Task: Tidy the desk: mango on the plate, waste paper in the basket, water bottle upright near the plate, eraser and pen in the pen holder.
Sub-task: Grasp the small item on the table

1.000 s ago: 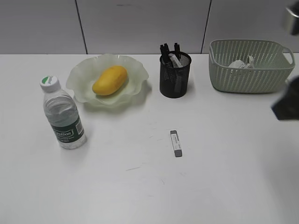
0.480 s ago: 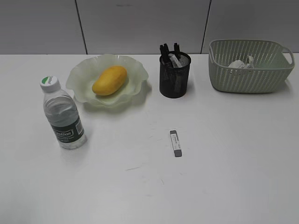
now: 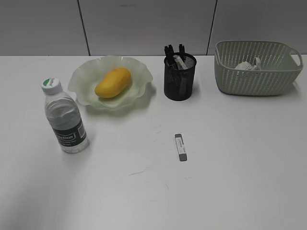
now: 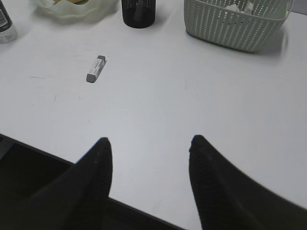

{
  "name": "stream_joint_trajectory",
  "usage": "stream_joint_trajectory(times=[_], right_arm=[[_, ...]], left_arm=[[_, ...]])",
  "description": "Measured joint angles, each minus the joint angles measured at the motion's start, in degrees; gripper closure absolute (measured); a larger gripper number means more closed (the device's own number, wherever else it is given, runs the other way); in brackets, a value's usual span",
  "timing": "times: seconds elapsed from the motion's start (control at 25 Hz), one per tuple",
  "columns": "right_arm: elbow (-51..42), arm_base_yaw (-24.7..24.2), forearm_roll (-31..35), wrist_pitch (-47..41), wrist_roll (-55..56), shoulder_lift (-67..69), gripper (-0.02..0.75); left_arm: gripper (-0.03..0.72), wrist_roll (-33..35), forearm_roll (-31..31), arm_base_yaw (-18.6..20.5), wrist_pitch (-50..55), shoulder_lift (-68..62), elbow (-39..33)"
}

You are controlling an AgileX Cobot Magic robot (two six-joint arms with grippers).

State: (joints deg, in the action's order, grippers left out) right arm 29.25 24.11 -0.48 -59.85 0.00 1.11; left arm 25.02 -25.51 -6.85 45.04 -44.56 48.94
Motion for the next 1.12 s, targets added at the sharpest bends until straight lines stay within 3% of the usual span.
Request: stream_joint_trajectory(times=[0.08, 0.16, 0.28, 0.4, 0.52, 0.64, 0.84, 1.12], right_arm=[[0.00, 0.00, 0.00, 0.00, 0.00, 0.00, 0.339], [0.00, 0.00, 0.00, 0.05, 0.00, 0.00, 0.353], [0.00, 0.00, -0.05, 0.07, 0.00, 0.00, 0.369], [0.00, 0.00, -0.05, 0.07, 0.00, 0.00, 0.376], [0.00, 0.00, -0.05, 0.12, 0.00, 0.00, 0.377], [0.00, 0.00, -0.08, 0.13, 0.00, 0.00, 0.377], [0.00, 0.00, -0.08, 0.13, 0.00, 0.00, 0.386], [0.00, 0.00, -0.08, 0.18, 0.00, 0.00, 0.399]], left_arm=[[0.533, 1.12, -0.13, -4.40, -1.64, -6.89, 3.58], [0.538, 1.28, 0.79, -11.18, -4.69, -12.12, 7.23], [0.542, -4.23, 7.29, -26.26, -11.34, -22.53, 12.54], [0.542, -21.94, 22.72, -39.69, -12.42, -36.83, 18.67], [0.533, -42.15, 37.83, -47.59, -4.42, -52.51, 25.86], [0.443, -50.89, 41.59, -49.11, 0.09, -63.57, 32.22], [0.225, -58.85, 36.64, -47.73, -9.07, -70.87, 36.17], [0.198, -73.49, 35.28, -45.01, -13.47, -76.91, 36.67]])
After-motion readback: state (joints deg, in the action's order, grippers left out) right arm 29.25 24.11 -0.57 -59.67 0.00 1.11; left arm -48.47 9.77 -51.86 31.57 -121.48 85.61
